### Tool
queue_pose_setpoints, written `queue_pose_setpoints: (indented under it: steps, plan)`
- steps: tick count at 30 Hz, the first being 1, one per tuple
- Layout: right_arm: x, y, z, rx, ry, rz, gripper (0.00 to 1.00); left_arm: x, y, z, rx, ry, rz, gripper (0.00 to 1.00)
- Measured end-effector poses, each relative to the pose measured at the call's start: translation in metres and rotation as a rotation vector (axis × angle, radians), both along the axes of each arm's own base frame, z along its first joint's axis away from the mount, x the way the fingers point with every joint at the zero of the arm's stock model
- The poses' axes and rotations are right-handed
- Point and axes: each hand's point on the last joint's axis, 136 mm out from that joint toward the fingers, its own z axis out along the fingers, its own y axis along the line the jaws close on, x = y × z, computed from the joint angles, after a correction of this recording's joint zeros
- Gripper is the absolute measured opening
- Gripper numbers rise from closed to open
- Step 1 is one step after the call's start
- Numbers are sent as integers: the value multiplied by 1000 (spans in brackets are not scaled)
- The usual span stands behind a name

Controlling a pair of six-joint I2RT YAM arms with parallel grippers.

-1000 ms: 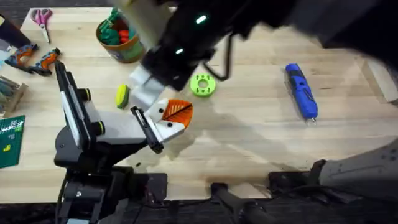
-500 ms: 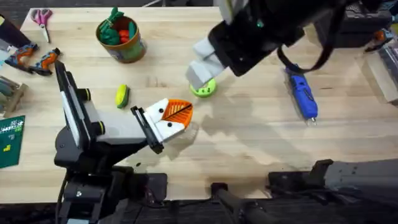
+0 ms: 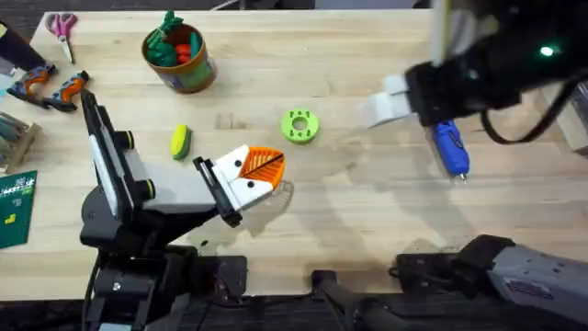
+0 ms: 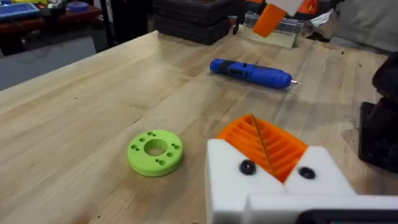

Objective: Pick up the gripper from the table and insert it into the empty holder that is missing its gripper. Then pick up a screw, insert it into the mounting hole, and use the screwdriver to tighten it. Finally, clean up the table by picking up the vegetable and placing it into the bucket.

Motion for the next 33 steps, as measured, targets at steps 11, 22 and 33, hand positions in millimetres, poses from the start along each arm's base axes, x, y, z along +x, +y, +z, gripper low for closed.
queue_pose_setpoints:
  steps: [11,22,33]
  plan:
    - [-10,-70,-59,39,140,-135,993,0,0,0,0,0,0,4]
    - [20,-130,-83,-18,107,-111,994,0,0,0,0,0,0,4]
    - [53,-152,-122,-96,150,28,994,0,0,0,0,0,0,4]
